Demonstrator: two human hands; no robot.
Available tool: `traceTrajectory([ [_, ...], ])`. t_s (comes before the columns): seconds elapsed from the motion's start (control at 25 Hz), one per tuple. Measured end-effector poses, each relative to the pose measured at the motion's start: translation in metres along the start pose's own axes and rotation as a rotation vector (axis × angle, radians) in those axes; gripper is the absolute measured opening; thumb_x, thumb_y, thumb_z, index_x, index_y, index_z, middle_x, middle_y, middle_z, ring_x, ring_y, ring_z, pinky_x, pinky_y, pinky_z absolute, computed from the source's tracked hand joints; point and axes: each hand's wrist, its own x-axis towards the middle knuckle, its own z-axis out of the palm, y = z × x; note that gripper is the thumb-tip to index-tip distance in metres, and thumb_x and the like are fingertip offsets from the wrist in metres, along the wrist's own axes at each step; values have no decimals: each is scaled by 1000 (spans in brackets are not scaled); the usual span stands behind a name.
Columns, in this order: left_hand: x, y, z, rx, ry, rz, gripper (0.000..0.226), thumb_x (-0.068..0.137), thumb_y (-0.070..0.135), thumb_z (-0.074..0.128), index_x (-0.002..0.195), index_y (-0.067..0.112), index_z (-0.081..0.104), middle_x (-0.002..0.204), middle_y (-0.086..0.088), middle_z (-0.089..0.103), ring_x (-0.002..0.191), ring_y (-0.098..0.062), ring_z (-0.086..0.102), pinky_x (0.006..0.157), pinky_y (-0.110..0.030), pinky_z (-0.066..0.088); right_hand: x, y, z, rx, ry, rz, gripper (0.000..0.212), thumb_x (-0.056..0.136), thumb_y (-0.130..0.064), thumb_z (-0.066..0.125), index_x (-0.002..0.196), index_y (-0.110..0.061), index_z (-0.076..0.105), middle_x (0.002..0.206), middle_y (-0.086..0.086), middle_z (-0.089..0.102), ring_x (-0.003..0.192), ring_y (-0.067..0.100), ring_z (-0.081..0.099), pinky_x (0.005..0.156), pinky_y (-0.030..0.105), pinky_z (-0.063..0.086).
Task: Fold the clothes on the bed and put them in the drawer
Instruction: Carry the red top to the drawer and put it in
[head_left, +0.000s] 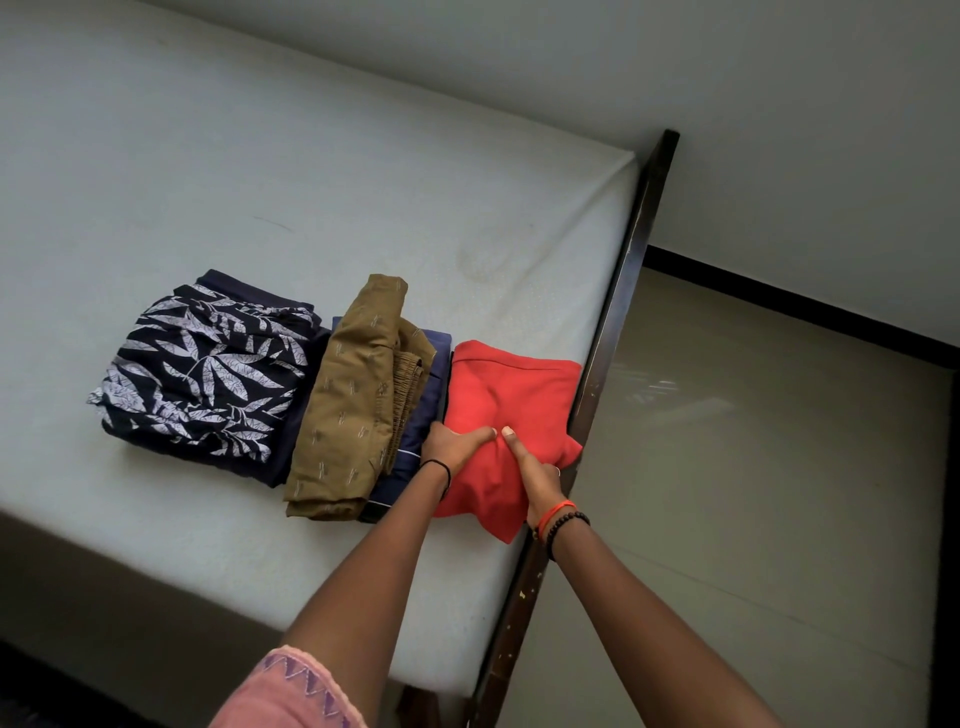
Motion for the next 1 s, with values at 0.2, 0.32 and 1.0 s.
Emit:
traceTrajectory([
  [0.2,-15,2,-7,-90,-30,25,107,38,60,73,129,9,51,126,-8,61,112,-26,59,99,-39,47,-17,-12,-8,24,-76,-2,127,23,-70,85,129,-8,54,118,4,66,102,21,66,95,39,52],
  [0.32,-23,6,-10,-110,-46,40,99,45,54,76,129,8,51,125,-7,61,112,-25,59,99,-37,47,-26,-18,-13,85,-143,6,104,38,-65,86,124,-13,60,111,5,70,96,22,69,92,43,54],
  [1.0,-33,11,-38,-174,-236,168,85,50,50,77,127,21,55,121,0,61,108,-20,59,100,-36,46,-31,-22,-22,313,-308,-9,83,52,-50,89,123,-15,62,114,13,69,105,31,67,95,53,50],
])
